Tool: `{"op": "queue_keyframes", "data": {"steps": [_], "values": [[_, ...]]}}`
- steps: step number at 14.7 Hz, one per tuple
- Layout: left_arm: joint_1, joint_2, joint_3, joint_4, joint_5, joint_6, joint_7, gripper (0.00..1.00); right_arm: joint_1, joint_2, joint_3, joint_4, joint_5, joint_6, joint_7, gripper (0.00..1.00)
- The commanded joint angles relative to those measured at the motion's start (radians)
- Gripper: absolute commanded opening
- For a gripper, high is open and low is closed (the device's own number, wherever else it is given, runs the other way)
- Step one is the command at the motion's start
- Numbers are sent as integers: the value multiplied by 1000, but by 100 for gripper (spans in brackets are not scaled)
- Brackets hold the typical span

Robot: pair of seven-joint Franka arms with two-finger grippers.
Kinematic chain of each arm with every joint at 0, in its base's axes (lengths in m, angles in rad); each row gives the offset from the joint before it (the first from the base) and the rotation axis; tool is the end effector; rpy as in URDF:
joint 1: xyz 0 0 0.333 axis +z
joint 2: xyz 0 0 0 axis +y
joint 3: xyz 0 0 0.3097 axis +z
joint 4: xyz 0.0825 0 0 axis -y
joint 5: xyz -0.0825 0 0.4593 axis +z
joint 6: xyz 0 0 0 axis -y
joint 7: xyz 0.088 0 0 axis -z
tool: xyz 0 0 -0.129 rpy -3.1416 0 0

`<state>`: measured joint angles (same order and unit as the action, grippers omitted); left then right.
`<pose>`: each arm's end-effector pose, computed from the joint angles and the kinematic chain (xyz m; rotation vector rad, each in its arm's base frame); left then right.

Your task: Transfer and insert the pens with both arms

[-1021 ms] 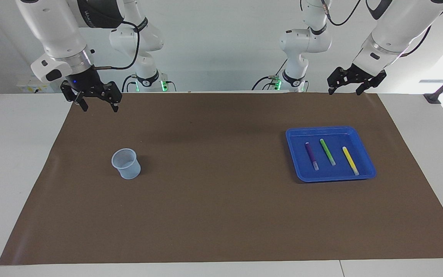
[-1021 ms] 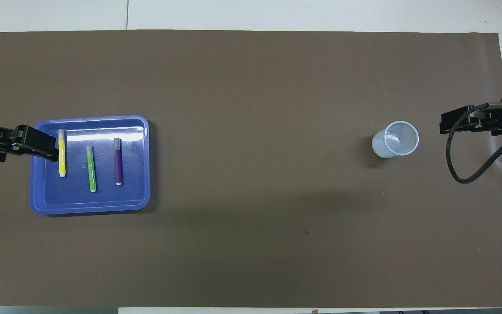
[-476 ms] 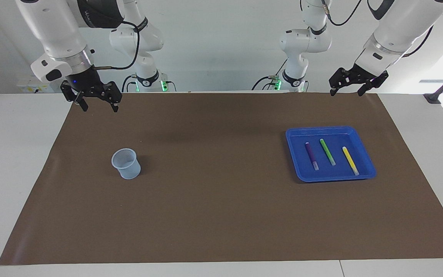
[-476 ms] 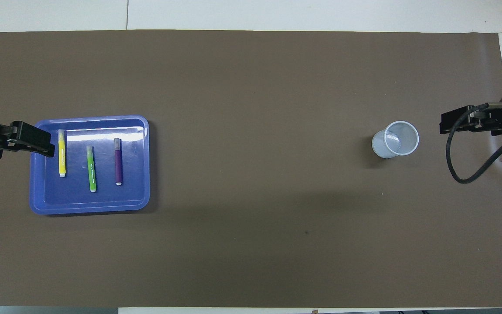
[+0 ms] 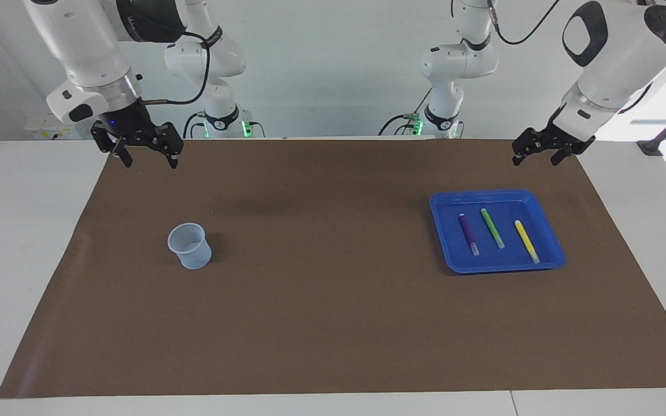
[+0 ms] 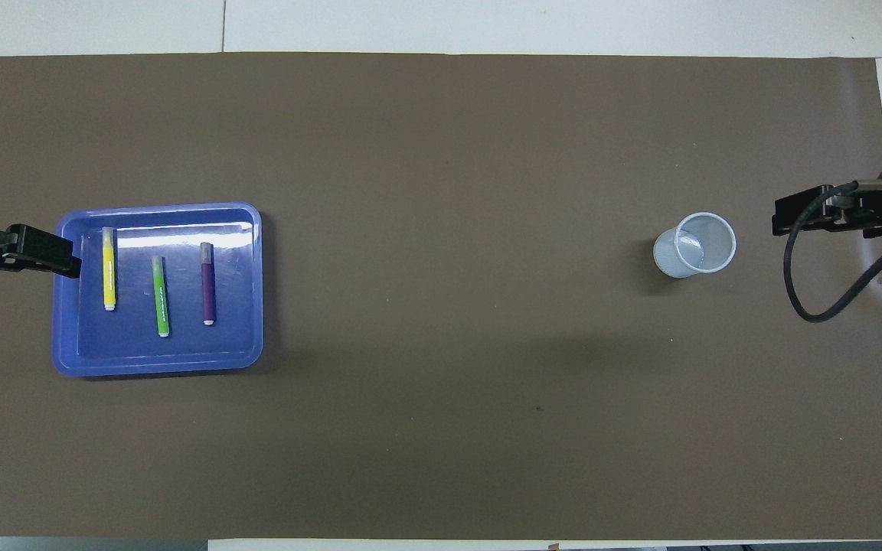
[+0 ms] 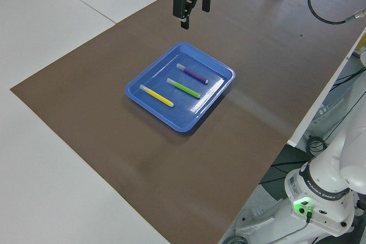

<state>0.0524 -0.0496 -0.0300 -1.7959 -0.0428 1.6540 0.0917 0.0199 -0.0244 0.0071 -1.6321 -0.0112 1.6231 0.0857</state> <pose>0.6094 0.0082 0.5110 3.0907 -0.0984 -0.1390 0.6267 0.0156 0.5825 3.1297 -0.0911 0.0251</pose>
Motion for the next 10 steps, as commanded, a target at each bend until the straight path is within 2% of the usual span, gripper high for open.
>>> {"op": "queue_keyframes", "data": {"steps": [1, 5, 7, 9, 10], "values": [[43, -26, -2, -166, 9, 165, 91, 100, -8, -11, 4, -9, 16, 9, -20, 100], [113, 117, -2, -197, 9, 279, 141, 100, -8, -11, 4, -9, 17, 9, -20, 100], [118, 146, -2, -239, 9, 351, 138, 100, -8, -11, 4, -9, 17, 9, -20, 100], [130, 187, -2, -298, 9, 481, 145, 100, -8, -11, 4, -9, 17, 9, -20, 100], [130, 213, -2, -295, 9, 506, 146, 100, -8, -11, 4, -11, 17, 9, -20, 100]]}}
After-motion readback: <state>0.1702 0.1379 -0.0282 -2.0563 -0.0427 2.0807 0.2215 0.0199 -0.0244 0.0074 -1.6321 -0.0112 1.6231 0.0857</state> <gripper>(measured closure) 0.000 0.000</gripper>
